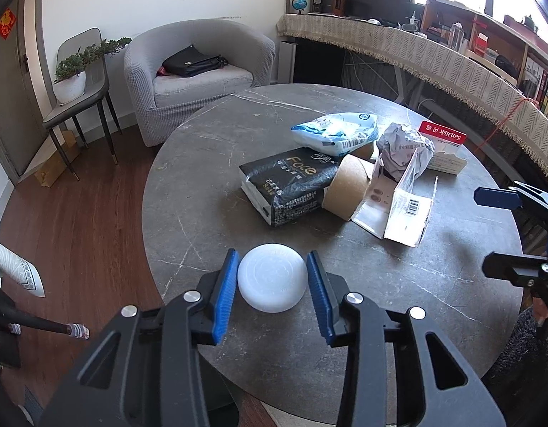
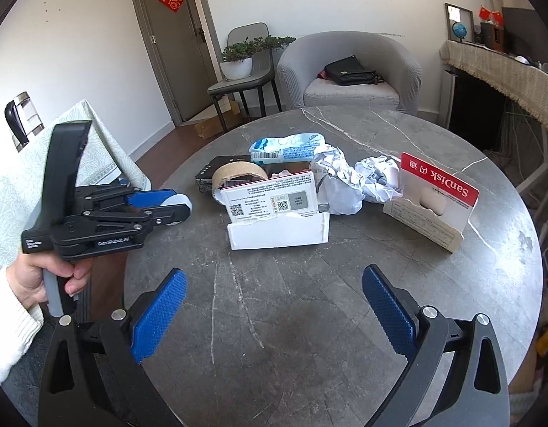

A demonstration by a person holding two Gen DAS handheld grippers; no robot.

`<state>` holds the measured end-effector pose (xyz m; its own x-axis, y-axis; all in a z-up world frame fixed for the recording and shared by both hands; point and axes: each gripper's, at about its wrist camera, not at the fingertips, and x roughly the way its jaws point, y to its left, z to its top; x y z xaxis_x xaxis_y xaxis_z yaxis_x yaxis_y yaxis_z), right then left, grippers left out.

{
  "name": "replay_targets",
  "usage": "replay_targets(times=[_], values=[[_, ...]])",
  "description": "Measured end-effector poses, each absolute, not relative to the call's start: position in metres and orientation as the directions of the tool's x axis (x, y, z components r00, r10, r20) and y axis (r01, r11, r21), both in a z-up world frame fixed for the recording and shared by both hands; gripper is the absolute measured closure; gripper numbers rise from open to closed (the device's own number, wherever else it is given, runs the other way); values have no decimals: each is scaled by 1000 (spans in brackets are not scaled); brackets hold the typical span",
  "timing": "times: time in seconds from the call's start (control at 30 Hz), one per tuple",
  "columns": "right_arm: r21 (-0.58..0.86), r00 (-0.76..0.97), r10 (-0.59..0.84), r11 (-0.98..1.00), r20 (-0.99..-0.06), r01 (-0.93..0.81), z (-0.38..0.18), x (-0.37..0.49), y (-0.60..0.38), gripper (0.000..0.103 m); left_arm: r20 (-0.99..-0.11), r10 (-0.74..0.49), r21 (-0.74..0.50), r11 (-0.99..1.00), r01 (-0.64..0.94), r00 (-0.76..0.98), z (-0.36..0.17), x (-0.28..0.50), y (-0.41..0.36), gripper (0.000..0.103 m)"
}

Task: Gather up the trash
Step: 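Reach the left gripper to the white round lid and close on it, then drop the white lid into the bin while the right gripper grasps the card box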

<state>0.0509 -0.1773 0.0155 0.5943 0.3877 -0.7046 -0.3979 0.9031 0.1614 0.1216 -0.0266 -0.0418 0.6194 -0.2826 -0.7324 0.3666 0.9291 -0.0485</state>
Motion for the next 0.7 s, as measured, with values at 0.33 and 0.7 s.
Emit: replay_targets(times=[0.33,0.7], values=[[123,535,352,901,-768,-416,8,86,-152,3,-676,-344,-130,926,355,652,-13,106,-16,61],[43,518,277,907,-809,-419,-4,97,-129,25,-657,-348,-212,937,279,669,-5,100,19,61]])
